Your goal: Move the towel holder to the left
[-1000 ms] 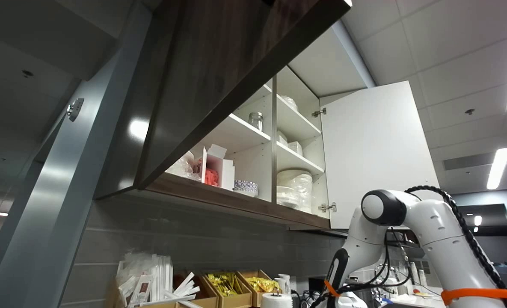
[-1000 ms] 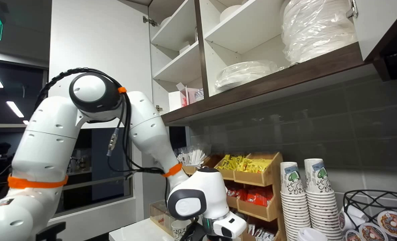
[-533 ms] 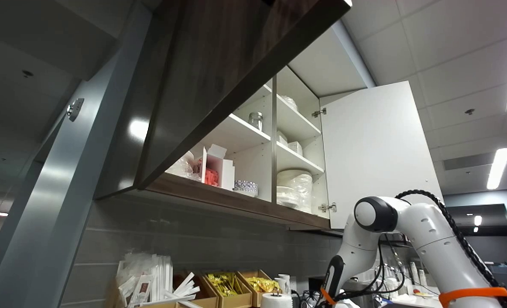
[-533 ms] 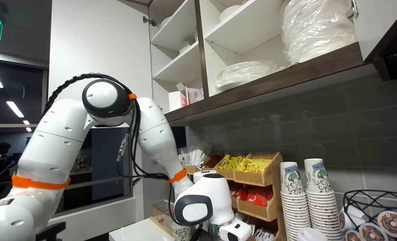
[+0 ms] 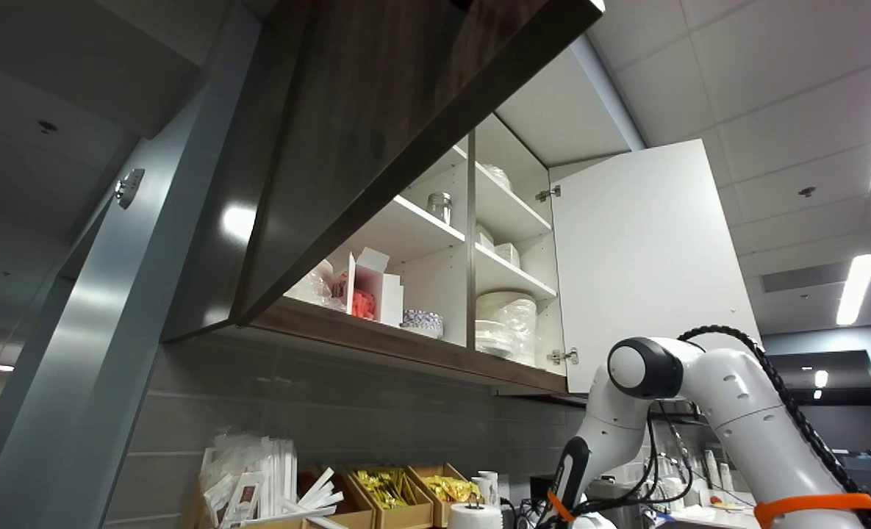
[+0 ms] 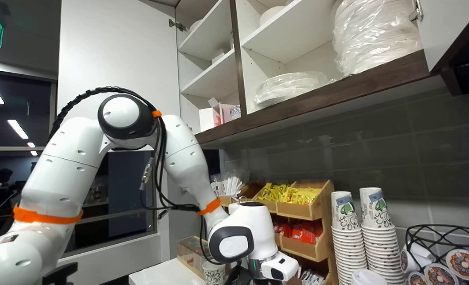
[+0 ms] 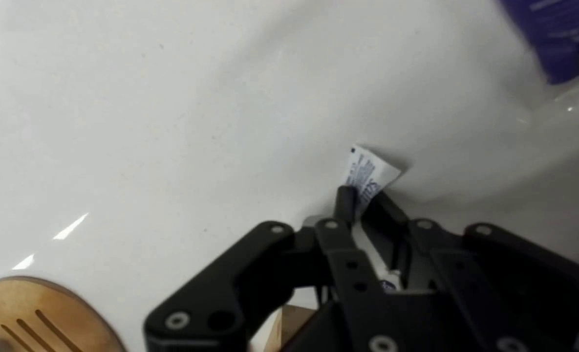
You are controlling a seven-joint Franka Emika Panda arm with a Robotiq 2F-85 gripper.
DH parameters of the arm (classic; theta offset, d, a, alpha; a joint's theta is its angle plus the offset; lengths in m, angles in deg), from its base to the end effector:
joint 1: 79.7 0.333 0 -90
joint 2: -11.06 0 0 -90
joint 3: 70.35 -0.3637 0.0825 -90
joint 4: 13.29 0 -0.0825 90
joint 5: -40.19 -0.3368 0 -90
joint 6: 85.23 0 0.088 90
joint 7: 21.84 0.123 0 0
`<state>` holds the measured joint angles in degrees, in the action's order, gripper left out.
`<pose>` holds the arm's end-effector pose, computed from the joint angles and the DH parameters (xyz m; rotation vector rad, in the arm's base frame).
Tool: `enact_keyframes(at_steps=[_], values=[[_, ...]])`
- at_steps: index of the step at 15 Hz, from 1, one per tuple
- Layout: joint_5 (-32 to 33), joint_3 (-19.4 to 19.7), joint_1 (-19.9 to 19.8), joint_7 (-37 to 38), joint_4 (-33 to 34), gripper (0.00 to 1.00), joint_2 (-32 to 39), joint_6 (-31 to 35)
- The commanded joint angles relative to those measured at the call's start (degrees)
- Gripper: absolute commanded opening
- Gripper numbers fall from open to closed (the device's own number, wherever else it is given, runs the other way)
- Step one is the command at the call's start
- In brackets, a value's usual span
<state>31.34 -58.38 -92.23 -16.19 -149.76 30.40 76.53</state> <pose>0.4635 -0.2175 0.2661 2.9415 -0.9991 0.1739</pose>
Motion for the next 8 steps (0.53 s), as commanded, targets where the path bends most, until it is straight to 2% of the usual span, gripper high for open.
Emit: enact_keyframes(at_steps=[1,8], values=[[1.9,1.8,0.9,2.4,0.9,0.0,1.2,-0.3],[1.6,3.1,-1.0,0.9,-1.4,0.01,-5.4,-3.0]])
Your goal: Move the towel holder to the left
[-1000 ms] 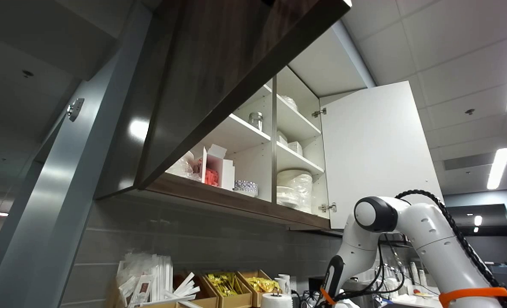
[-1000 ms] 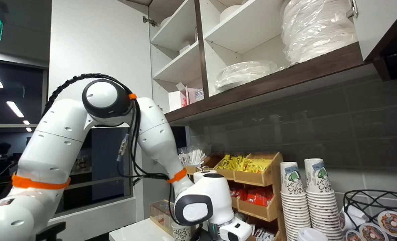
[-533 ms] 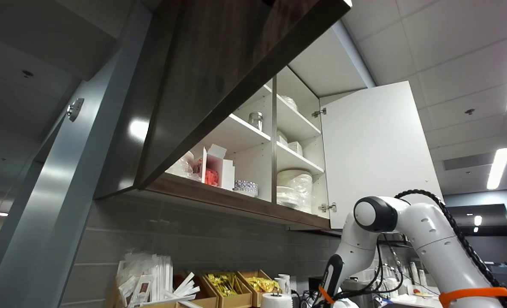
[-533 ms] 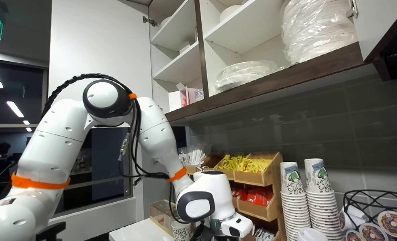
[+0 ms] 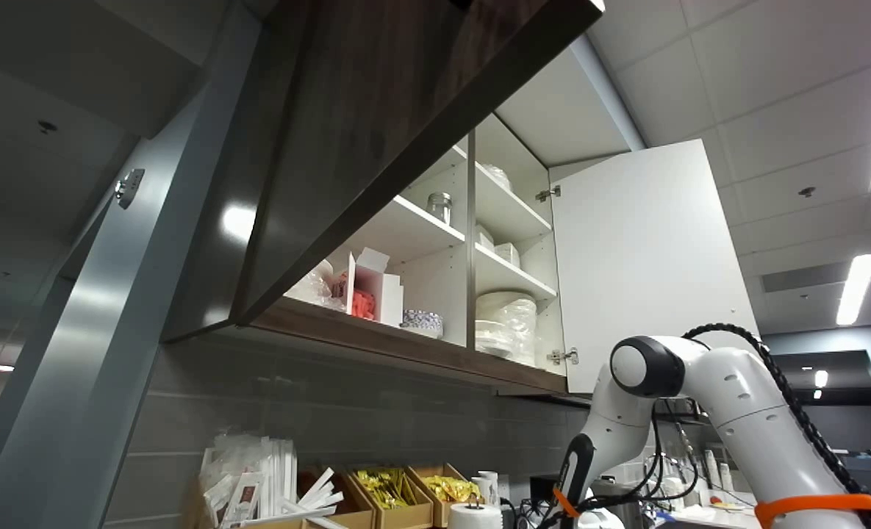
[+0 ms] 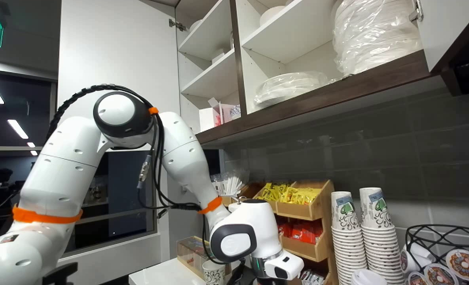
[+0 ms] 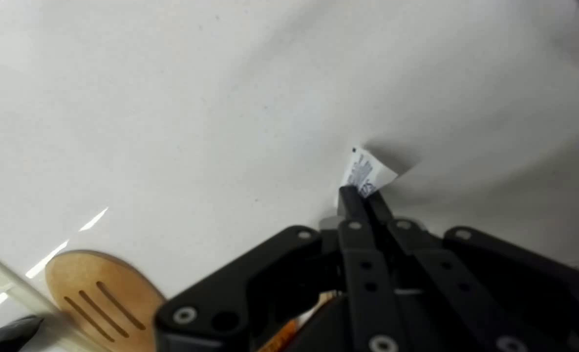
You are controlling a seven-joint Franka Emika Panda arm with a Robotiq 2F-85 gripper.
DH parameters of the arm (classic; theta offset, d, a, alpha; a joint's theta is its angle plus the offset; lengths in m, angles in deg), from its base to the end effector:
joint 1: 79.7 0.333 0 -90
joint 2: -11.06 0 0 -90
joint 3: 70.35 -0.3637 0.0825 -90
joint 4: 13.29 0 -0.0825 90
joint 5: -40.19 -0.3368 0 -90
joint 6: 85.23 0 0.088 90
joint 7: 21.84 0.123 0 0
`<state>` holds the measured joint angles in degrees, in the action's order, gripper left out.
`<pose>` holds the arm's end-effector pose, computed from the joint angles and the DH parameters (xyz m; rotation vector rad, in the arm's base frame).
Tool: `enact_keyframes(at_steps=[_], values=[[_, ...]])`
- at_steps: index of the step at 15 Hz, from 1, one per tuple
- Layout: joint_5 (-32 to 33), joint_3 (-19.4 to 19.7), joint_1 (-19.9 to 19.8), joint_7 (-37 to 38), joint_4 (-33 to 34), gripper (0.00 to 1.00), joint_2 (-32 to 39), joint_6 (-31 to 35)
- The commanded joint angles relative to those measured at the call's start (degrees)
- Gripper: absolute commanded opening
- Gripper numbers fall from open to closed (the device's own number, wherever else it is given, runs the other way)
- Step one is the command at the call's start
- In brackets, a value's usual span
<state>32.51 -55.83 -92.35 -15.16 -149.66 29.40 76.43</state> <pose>0.4552 -0.2382 0.2769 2.8984 -1.0541 0.1985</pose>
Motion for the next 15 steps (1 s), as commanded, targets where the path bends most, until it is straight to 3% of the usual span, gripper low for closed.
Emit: enact_keyframes(at_steps=[1,8,15], values=[[0.0,0.6,-1.4,-0.6,-1.7,0.01,-5.7,-3.5],[-5.6,-0.6,-3.0,-0.5,0.9,0.01,-11.0,-5.2],[-9.7,-3.1,-2.0,-0.7,5.3,0.01,-8.6,-3.7]])
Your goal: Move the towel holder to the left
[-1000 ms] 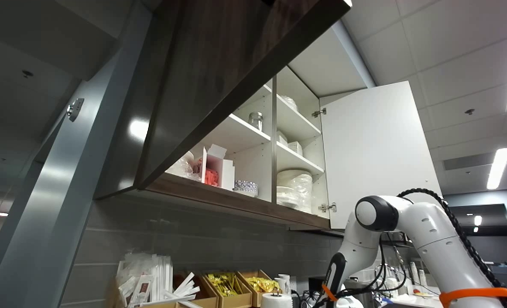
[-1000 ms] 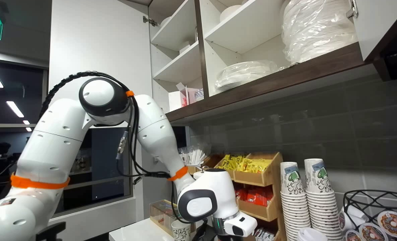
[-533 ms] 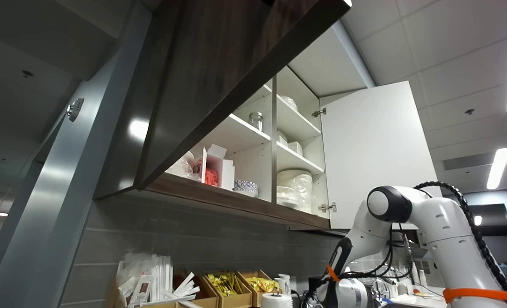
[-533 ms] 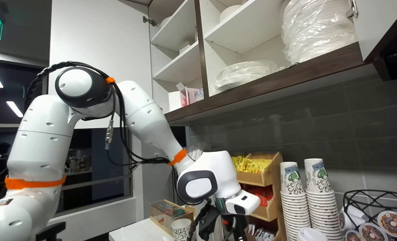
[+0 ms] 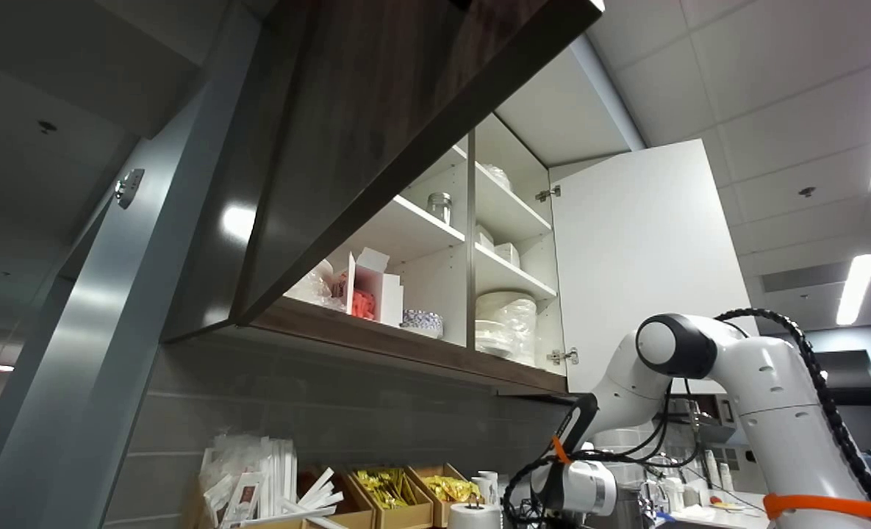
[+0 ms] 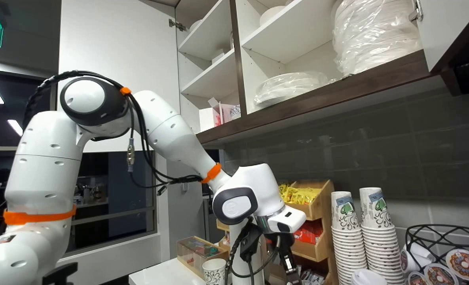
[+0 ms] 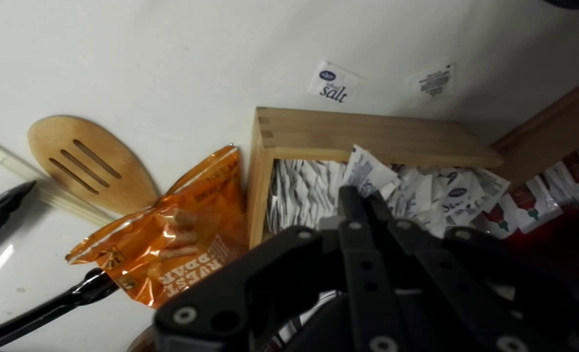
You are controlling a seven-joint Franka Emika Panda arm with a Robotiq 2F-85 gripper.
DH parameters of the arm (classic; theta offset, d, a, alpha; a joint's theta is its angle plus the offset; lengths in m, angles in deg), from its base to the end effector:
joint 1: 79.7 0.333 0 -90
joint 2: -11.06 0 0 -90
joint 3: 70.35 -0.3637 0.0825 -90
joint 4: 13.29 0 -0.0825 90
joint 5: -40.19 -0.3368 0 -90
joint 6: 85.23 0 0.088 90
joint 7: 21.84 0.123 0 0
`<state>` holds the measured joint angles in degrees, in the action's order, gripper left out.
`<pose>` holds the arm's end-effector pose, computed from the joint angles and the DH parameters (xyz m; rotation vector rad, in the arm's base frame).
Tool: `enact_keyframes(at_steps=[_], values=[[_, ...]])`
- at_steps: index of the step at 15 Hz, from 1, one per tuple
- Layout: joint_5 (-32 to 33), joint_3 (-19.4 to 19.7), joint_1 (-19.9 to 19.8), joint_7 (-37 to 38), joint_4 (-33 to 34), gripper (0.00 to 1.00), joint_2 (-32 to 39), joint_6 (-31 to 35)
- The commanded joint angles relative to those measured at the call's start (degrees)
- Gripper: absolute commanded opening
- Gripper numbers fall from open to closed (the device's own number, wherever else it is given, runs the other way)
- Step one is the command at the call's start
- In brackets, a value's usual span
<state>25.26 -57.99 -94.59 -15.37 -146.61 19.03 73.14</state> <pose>0.4647 -0.2471 0.3800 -2.8097 1.2042 -0.4865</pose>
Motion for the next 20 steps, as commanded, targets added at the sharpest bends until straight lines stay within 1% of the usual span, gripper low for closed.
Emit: enact_keyframes(at_steps=[1,8,20], values=[[-2.5,-1.2,0.3,-0.3,2.8,0.01,2.3,-0.5],[-2.9,-2.1,0.0,-0.1,7.1,0.01,5.8,-0.9],[-3.0,-3.2,-0.2,0.4,12.4,0.01,11.2,-1.0]])
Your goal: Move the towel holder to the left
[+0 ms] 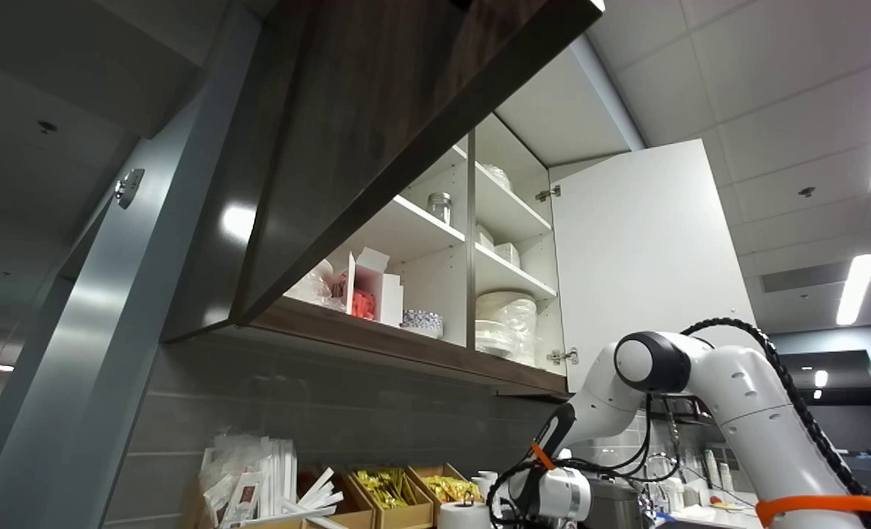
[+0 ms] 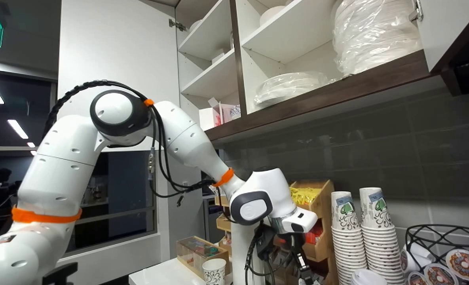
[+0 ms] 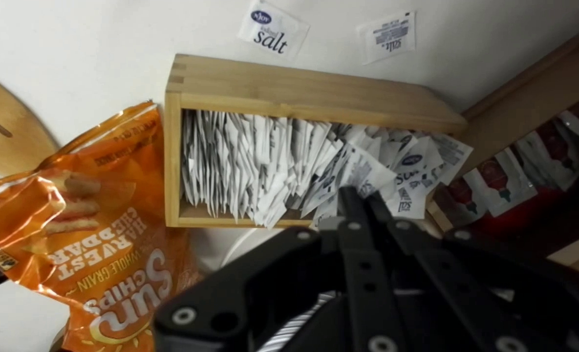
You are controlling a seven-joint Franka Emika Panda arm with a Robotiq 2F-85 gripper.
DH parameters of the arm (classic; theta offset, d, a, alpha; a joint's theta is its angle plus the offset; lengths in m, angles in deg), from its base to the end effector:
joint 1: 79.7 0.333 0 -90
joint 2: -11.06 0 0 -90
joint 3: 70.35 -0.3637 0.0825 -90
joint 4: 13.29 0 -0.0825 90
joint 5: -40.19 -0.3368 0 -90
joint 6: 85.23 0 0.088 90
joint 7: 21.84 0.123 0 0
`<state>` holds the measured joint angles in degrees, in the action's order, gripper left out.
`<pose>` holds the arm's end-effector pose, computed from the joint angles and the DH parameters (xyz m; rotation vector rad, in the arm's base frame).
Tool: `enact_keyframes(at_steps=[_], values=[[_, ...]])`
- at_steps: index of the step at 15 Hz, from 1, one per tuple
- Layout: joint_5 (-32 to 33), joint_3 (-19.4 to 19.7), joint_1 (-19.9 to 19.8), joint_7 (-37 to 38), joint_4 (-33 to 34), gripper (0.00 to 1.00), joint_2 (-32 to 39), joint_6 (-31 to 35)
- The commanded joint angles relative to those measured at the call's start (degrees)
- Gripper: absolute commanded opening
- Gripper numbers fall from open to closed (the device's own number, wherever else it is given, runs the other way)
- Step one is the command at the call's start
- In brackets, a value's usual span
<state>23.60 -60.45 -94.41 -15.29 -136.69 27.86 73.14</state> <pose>0.5288 -0.2474 0.3639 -2.8202 1.1601 -0.5167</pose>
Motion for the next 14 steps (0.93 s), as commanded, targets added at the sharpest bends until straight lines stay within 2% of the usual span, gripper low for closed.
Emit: enact_keyframes(at_steps=[1,10,11,12,14], values=[[-1.4,-0.9,-0.4,0.5,3.0,0.01,2.8,-1.0],[-1.6,-1.2,-1.0,0.7,6.0,0.02,5.3,-1.6],[-1.4,-1.1,-1.0,0.9,6.3,0.3,5.4,-1.6],[-1.4,-1.0,-1.1,0.9,6.5,0.31,5.5,-1.8],[-1.6,-1.1,-1.4,0.9,6.7,0.44,5.5,-1.6]])
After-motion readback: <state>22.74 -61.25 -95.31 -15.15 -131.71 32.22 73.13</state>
